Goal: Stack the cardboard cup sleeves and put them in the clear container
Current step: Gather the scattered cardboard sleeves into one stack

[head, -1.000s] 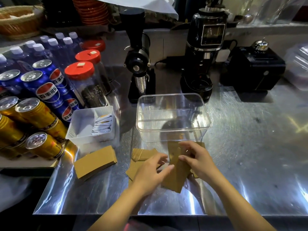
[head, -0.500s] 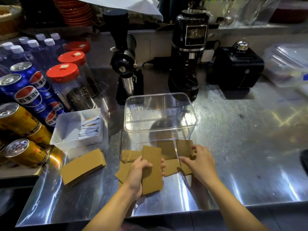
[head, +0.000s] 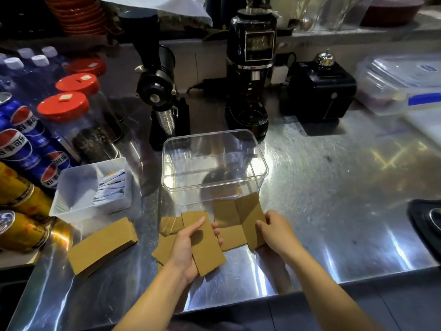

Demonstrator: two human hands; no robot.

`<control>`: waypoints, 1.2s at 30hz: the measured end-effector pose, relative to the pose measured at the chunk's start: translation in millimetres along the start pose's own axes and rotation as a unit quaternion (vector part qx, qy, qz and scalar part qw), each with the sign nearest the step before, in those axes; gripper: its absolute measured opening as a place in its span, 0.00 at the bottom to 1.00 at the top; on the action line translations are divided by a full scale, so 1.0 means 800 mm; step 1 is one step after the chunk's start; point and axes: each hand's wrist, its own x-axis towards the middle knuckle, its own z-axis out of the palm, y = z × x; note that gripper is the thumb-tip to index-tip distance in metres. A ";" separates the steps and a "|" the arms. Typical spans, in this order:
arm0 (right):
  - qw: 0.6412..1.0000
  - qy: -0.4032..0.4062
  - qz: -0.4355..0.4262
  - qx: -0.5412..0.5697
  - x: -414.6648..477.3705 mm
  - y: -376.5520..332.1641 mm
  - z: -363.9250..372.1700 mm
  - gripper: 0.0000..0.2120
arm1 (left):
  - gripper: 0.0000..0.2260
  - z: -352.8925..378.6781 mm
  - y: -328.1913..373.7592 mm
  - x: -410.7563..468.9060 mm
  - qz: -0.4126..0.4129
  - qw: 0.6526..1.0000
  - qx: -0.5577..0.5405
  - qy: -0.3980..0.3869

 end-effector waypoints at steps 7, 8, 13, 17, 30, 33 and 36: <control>0.956 -0.130 -0.064 0.255 -0.032 -0.039 -0.001 0.04 | 0.14 0.008 -0.004 -0.003 0.003 0.998 -0.049 -0.037; 0.956 -0.140 -0.072 0.249 -0.035 -0.043 0.006 0.05 | 0.15 0.010 -0.005 -0.003 0.001 0.997 -0.064 -0.043; 0.964 -0.138 -0.114 0.195 -0.043 -0.052 0.044 0.08 | 0.14 0.008 -0.004 -0.007 -0.012 0.990 -0.103 -0.091; 0.973 -0.050 -0.200 0.101 -0.041 -0.045 0.054 0.03 | 0.14 -0.002 -0.002 -0.005 -0.010 0.990 -0.103 -0.091; 0.956 0.087 -0.088 -0.265 -0.011 -0.034 0.082 0.38 | 0.08 -0.007 0.010 -0.010 0.066 0.981 -0.172 -0.059; 0.969 0.052 -0.065 -0.231 -0.004 -0.037 0.074 0.33 | 0.08 -0.009 0.013 -0.013 0.076 0.981 -0.169 -0.055; 0.989 0.025 -0.076 -0.123 -0.004 -0.032 0.061 0.16 | 0.09 -0.012 0.016 -0.013 0.074 0.981 -0.173 -0.051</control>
